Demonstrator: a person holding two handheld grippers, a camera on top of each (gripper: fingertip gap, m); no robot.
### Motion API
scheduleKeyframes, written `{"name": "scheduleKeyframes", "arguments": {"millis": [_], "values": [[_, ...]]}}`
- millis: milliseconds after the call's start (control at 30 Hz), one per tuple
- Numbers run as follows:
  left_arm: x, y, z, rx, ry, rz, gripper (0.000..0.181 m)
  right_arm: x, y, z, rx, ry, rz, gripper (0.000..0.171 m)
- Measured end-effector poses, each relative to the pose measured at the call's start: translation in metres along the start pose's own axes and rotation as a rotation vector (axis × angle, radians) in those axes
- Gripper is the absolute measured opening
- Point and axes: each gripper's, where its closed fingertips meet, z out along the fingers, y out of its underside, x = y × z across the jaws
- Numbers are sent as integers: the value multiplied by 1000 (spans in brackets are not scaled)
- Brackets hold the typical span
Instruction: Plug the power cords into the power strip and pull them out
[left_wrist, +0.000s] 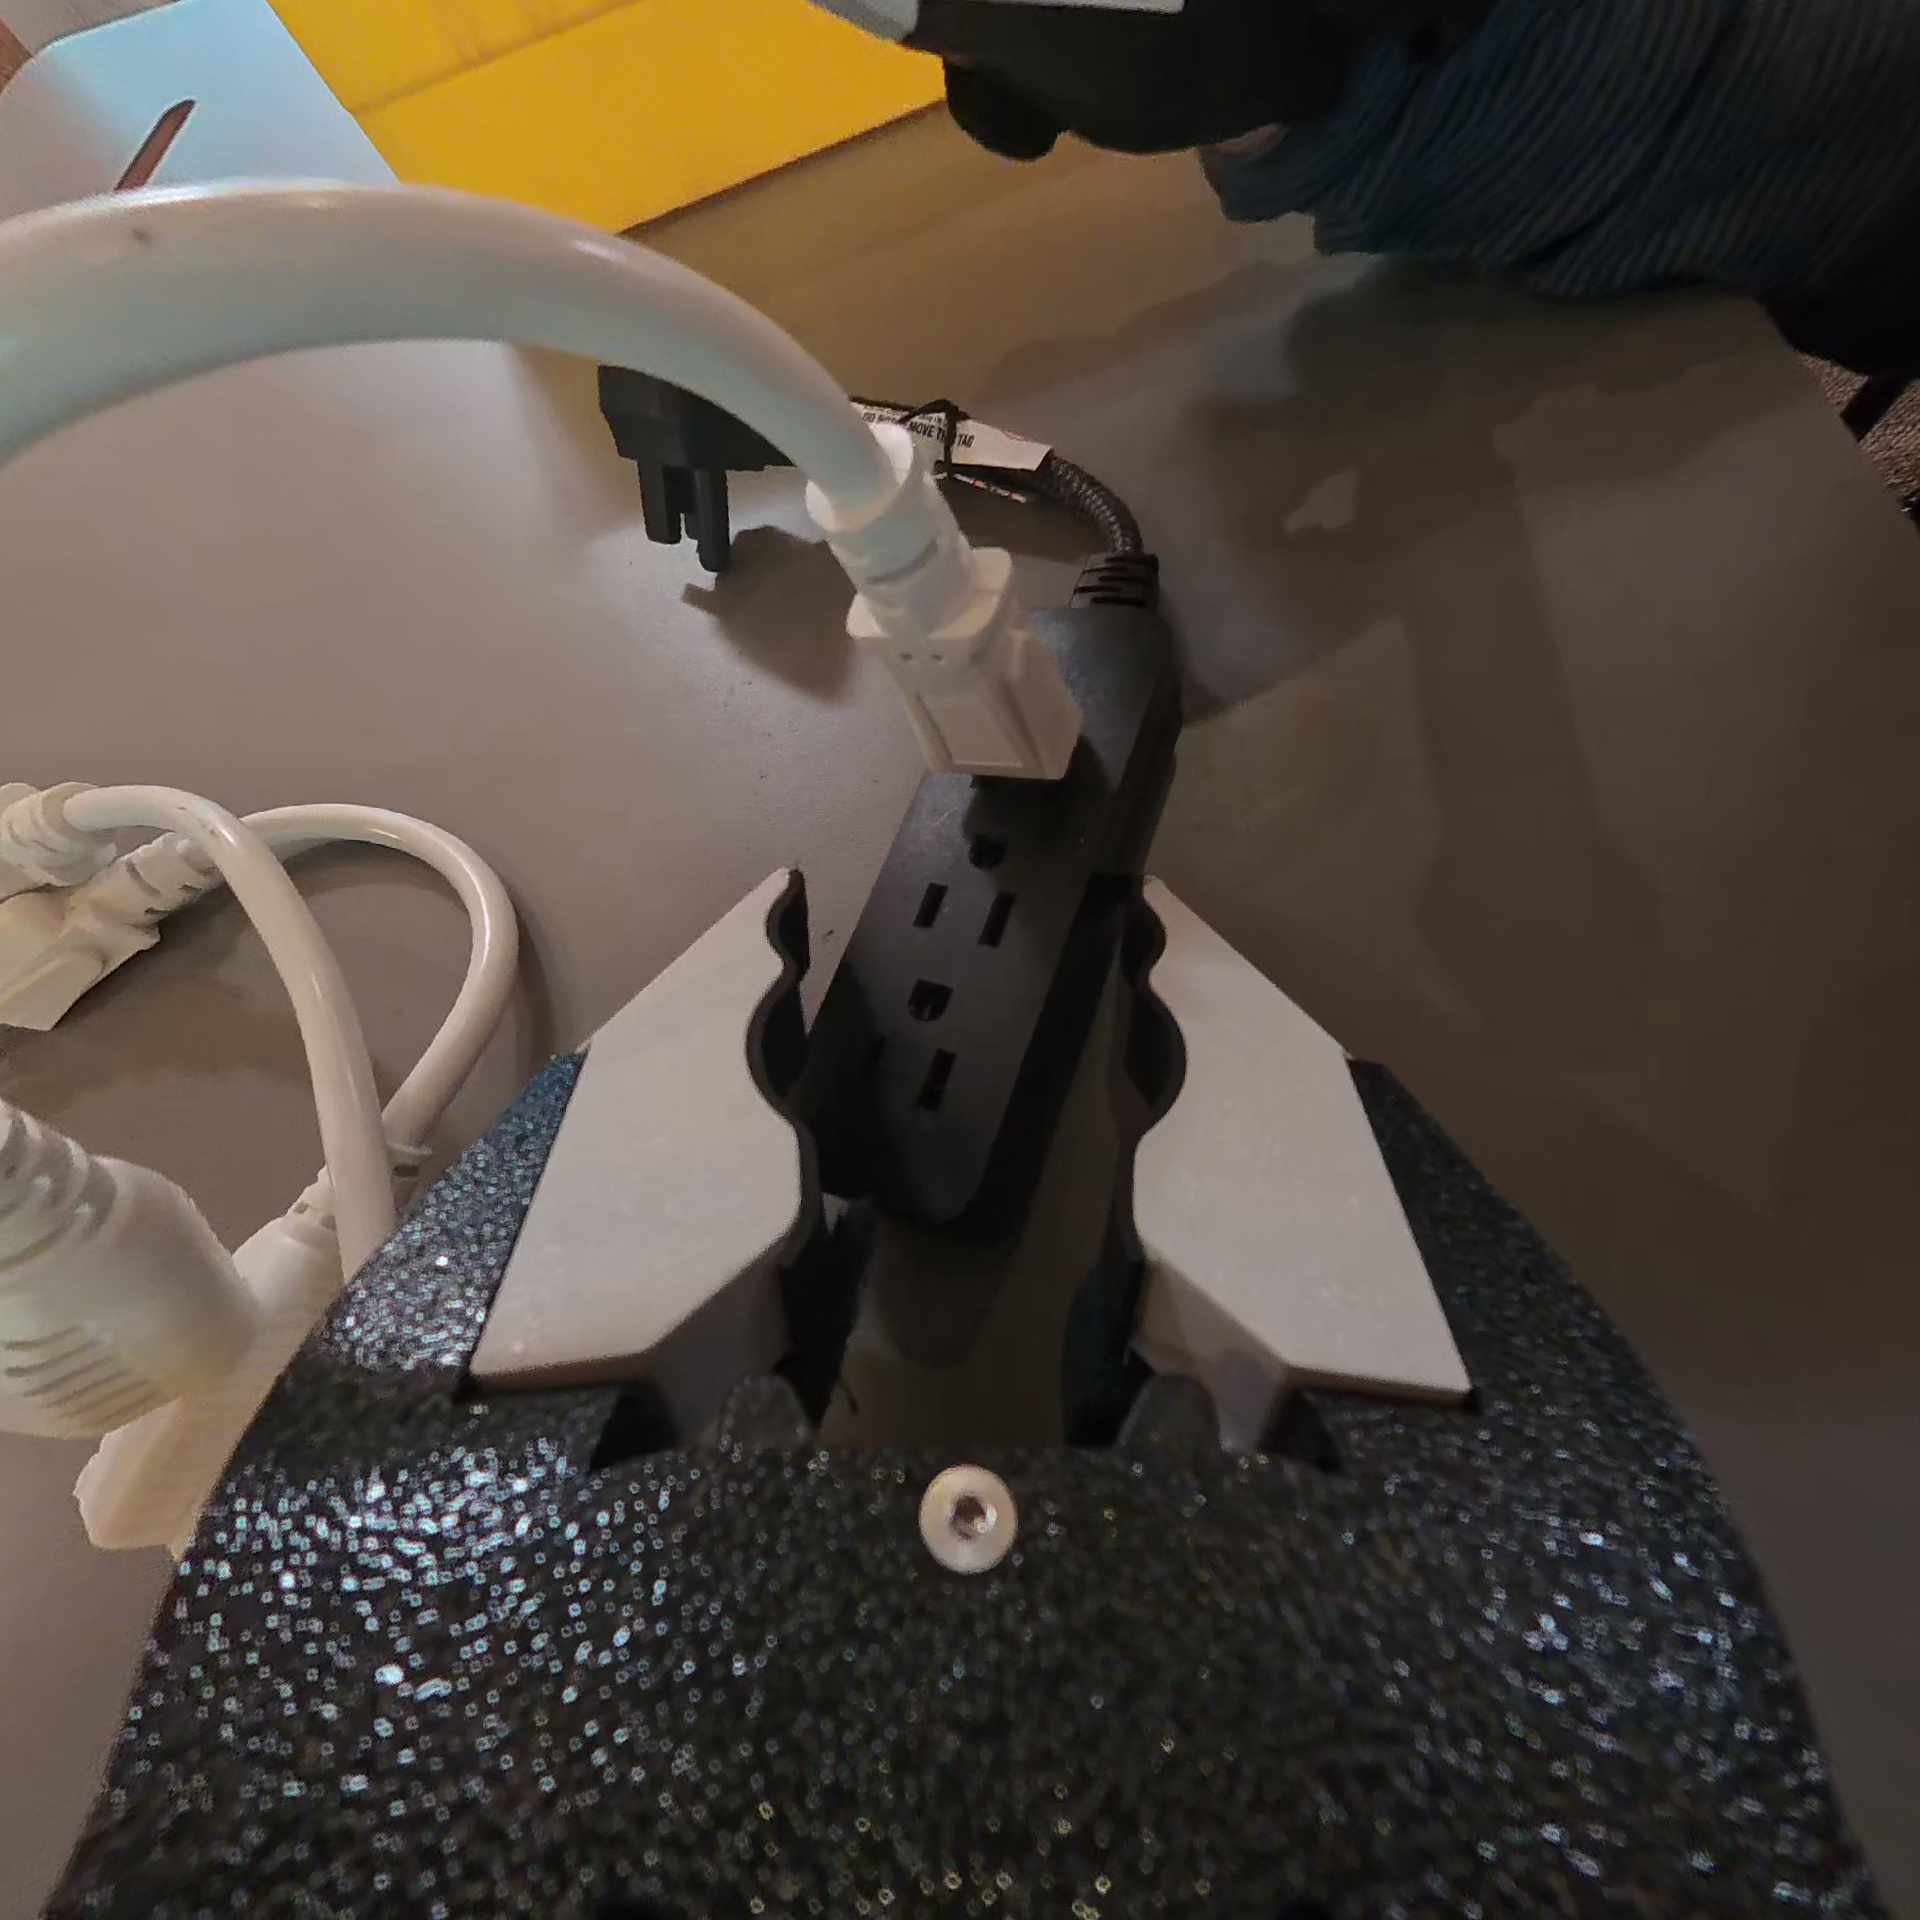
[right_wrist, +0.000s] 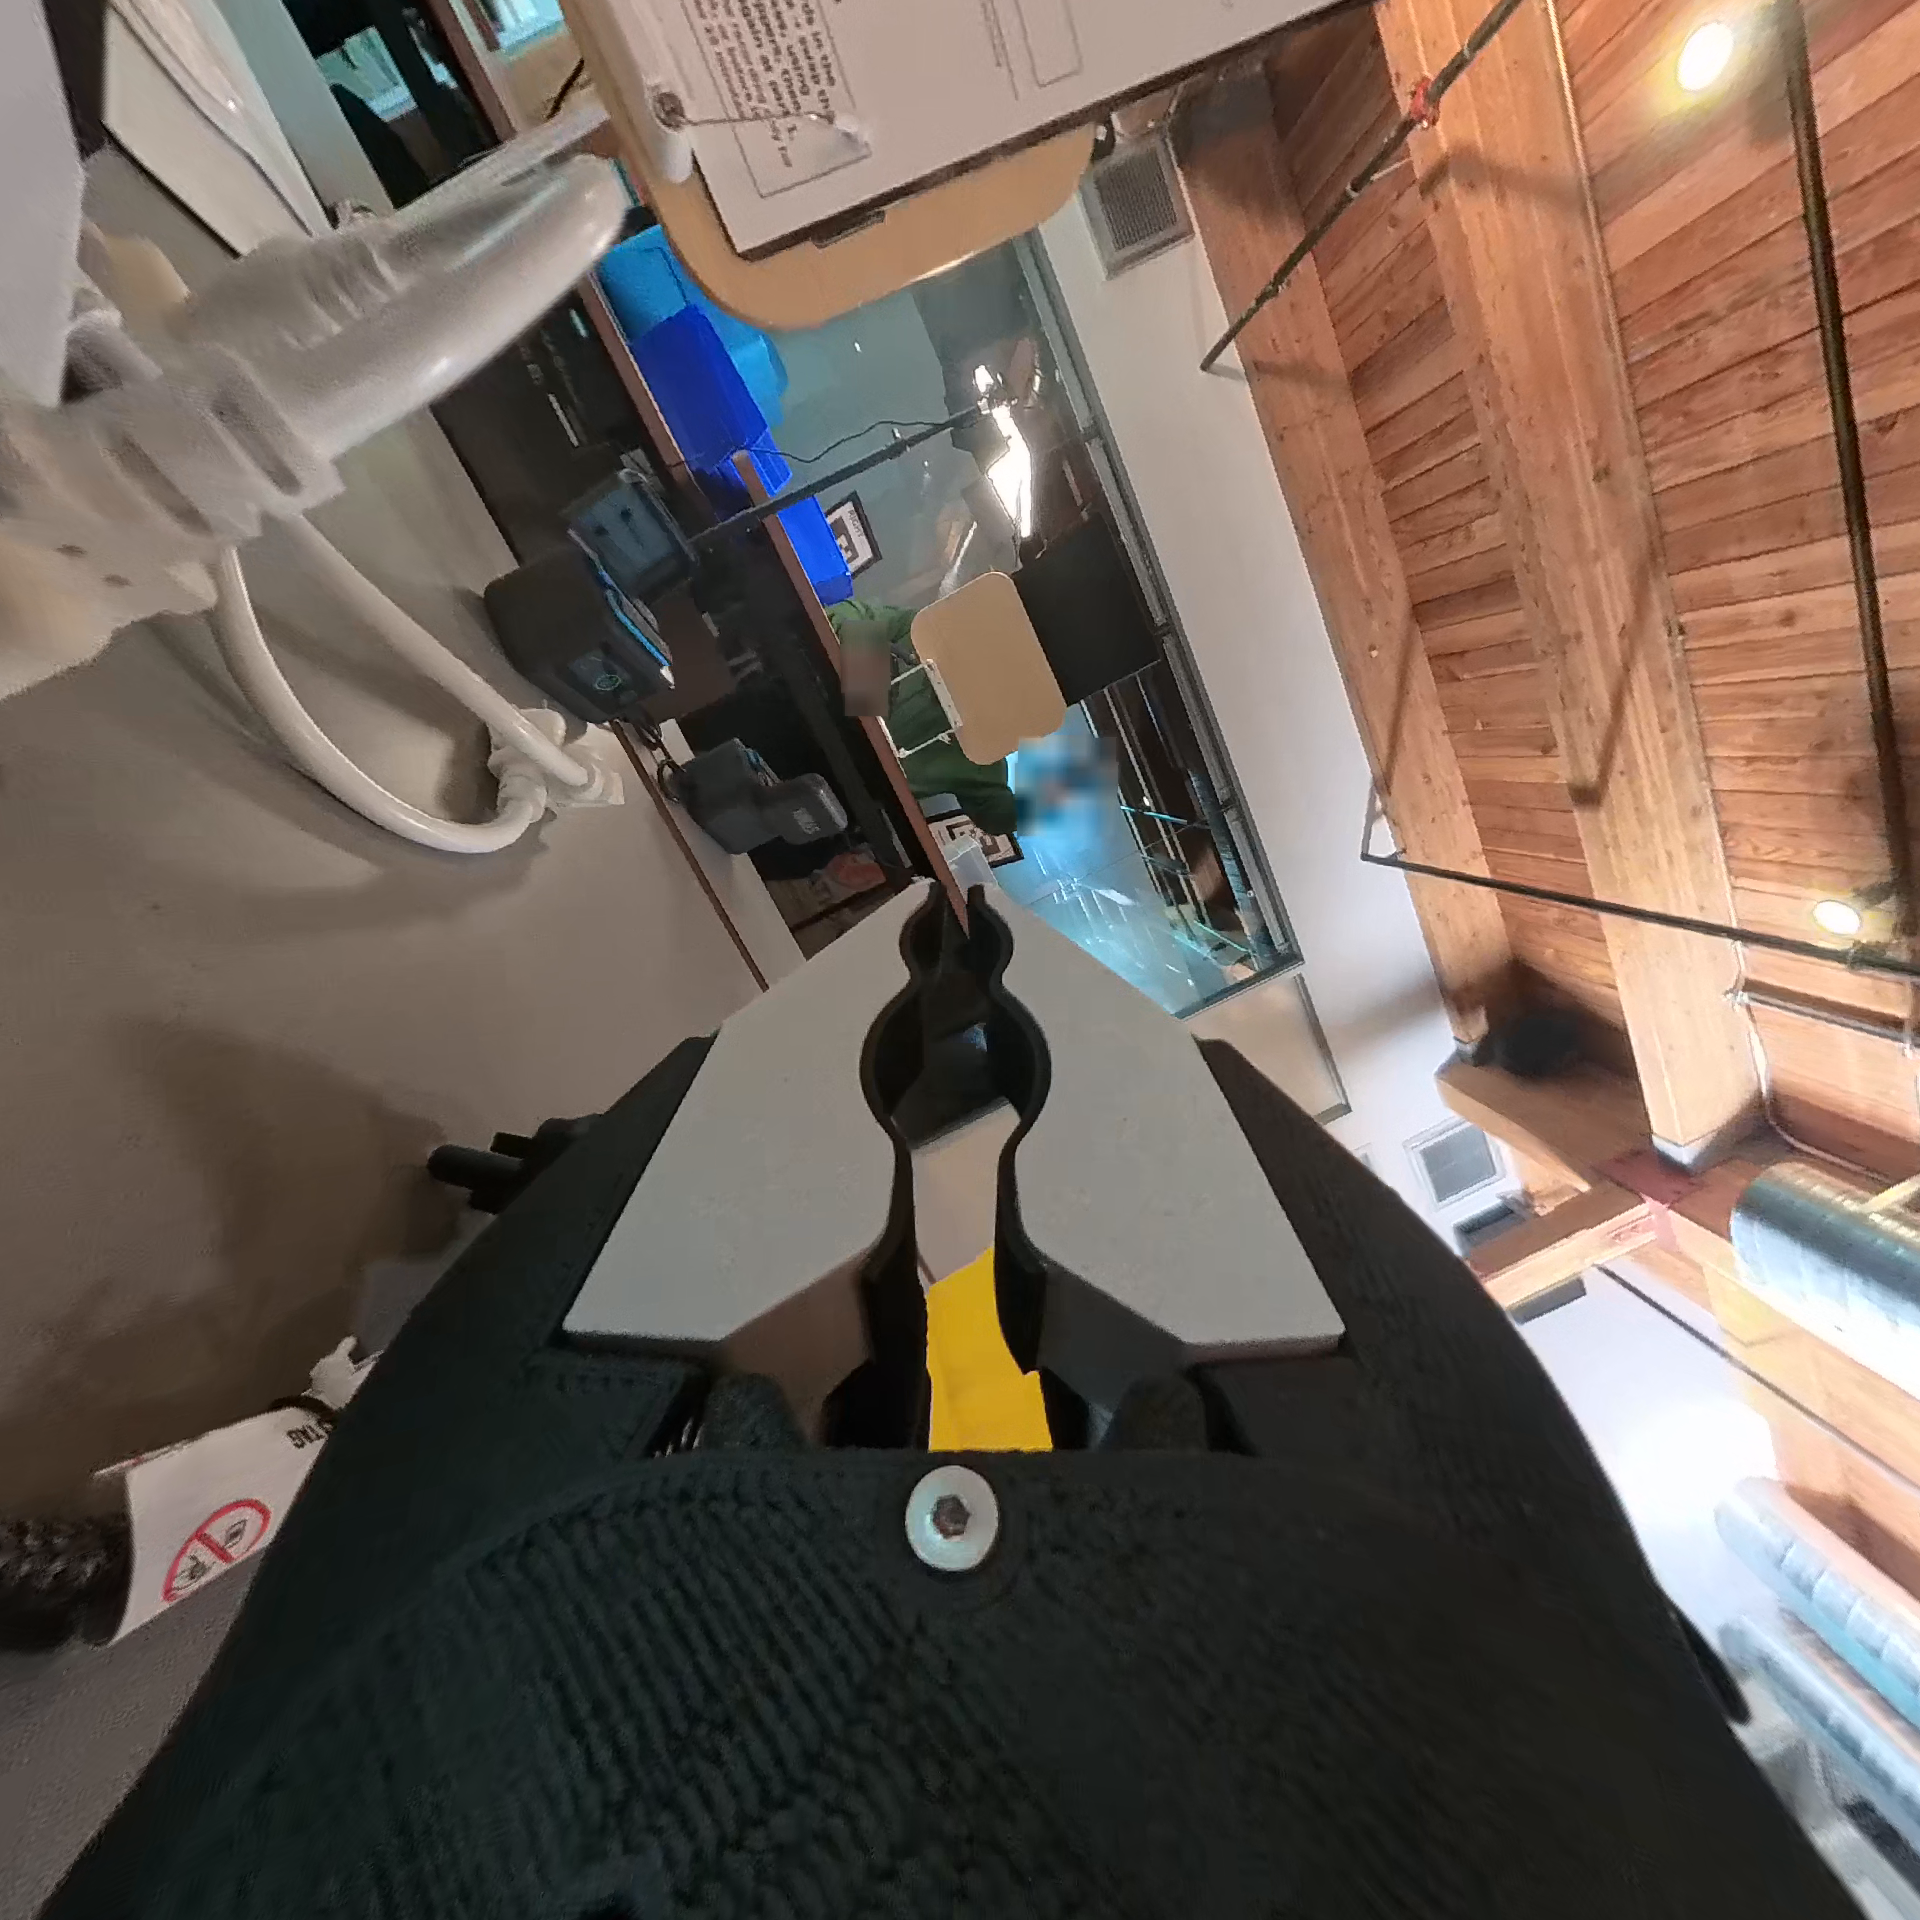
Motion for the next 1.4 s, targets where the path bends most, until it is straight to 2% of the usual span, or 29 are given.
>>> {"name": "scheduleKeyframes", "arguments": {"millis": [400, 500, 700, 800, 1000, 1167, 1233, 1333, 1400], "values": [[-1, 4, 1, -25, 12, -50, 49, -4, 0, 0, -10, -17, -18, 0], [-10, 6, 0, -34, -37, -82, 46, -5, -1, 0, -8, -23, -9, 0], [-12, 7, -1, -35, -39, -105, 45, -9, -8, -1, 46, -92, 168, 1], [-12, 7, -1, -34, -35, -112, 45, -18, -18, -3, 119, -207, 343, 4], [-12, 7, 0, -33, -28, -121, 45, -37, -11, 0, 82, -432, 627, 9], [-12, 7, -1, -31, -19, -133, 46, -54, -42, -11, 199, -828, 964, 19], [-12, 7, -1, -31, -20, -132, 45, -57, -56, -16, 214, -1033, 1068, 34], [-12, 7, 0, -33, -28, -121, 45, -64, -61, -8, 148, -1206, 1066, 52], [-12, 7, -1, -34, -31, -116, 45, -69, -66, -3, 131, -1281, 1019, 52]]}}
